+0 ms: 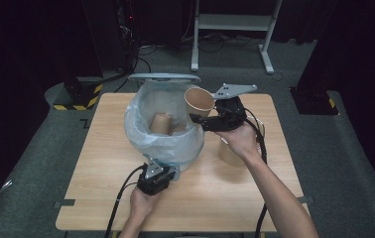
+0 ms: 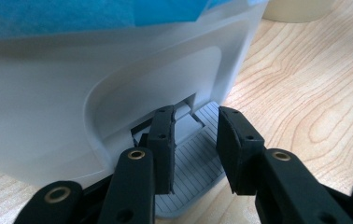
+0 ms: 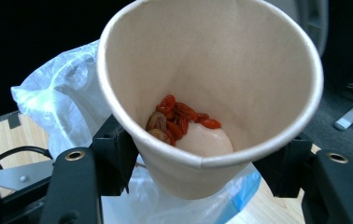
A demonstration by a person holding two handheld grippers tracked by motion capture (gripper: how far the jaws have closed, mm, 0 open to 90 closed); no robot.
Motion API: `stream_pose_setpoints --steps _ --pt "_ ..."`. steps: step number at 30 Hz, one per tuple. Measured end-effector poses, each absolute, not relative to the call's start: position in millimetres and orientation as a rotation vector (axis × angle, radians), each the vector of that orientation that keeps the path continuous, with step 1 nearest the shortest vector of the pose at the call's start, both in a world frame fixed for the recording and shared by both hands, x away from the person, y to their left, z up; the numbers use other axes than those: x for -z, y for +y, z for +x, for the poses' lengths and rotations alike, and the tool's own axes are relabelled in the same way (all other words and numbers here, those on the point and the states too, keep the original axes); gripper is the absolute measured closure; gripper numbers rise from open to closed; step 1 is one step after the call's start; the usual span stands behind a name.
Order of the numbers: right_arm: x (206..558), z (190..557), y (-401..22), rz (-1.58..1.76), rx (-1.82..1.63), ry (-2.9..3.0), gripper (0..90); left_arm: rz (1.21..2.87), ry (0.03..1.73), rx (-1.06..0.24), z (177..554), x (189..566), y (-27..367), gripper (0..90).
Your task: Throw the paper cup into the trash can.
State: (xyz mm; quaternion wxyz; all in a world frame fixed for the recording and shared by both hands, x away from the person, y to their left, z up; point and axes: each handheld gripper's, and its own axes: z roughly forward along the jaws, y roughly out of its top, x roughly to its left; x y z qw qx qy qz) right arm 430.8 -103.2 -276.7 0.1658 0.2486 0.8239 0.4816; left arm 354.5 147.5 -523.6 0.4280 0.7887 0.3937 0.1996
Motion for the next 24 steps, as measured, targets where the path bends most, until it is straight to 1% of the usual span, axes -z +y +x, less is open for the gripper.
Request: stream_pose_setpoints --steps 9,19,24 --pt "274.5 435.6 -79.3 0.675 -1.375 2.378 36.9 1.97 0.978 -0.489 354.9 523.7 147.8 67.2" --pt "282.1 444.0 -58.7 0.685 -1.358 2.428 35.7 1.969 0.978 -0.489 354.9 523.7 147.8 67.1" --pt "286.0 450.7 -50.9 0.702 -1.345 2.447 32.6 1.965 0.979 -0.486 354.9 523.8 147.7 67.0"
